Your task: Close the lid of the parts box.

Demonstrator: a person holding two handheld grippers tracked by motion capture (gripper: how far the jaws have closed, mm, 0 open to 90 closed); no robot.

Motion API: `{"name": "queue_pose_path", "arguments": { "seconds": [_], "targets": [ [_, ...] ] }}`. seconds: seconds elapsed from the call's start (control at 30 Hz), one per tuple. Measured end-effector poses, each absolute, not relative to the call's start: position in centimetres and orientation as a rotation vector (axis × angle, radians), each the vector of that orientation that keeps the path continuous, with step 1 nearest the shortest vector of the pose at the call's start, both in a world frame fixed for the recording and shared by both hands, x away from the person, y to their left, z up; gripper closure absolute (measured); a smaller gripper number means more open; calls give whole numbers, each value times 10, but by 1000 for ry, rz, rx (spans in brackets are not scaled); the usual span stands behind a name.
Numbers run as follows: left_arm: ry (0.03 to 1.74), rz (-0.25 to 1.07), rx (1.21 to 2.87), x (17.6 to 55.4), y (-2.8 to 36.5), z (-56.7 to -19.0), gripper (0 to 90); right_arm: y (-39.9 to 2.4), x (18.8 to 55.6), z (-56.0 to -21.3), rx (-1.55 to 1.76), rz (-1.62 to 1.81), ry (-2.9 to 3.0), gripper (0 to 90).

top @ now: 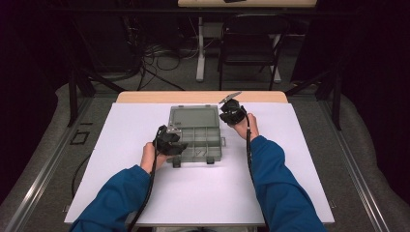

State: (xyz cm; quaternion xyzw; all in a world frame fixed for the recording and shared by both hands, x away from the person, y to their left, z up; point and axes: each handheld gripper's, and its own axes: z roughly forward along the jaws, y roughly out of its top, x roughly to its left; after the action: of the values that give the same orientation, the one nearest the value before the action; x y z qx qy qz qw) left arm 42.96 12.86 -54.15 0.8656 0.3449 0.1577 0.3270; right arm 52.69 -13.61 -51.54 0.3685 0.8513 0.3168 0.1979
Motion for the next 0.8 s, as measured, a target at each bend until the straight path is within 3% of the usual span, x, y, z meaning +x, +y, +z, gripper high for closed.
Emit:
{"name": "queue_pose_path", "arguments": {
  "seconds": [0.8],
  "targets": [
    [896,435,2271,429,128,-542,530,-128,541,-544,1116,732,2454,900]
  ]
}}
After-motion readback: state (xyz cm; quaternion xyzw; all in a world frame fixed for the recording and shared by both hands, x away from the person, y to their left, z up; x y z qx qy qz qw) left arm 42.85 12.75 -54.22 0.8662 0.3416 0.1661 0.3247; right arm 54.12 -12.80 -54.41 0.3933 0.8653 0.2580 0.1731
